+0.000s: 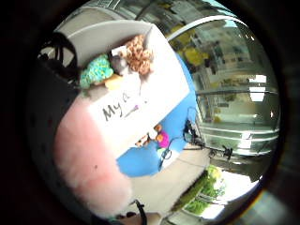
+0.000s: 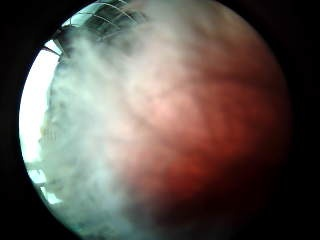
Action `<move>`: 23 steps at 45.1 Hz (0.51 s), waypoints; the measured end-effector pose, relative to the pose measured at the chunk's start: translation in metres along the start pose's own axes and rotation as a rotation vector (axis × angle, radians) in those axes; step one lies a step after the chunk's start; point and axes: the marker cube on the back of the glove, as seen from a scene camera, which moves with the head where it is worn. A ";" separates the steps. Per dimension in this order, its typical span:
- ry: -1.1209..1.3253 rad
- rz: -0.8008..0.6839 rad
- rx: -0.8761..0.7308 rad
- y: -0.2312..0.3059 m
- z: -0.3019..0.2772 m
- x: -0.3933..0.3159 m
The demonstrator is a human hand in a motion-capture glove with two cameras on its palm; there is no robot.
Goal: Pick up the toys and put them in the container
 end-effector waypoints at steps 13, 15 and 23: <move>-0.069 0.072 0.012 0.019 -0.030 0.054; -0.036 0.058 0.021 0.028 -0.033 0.075; -0.067 0.168 0.024 0.067 -0.029 0.173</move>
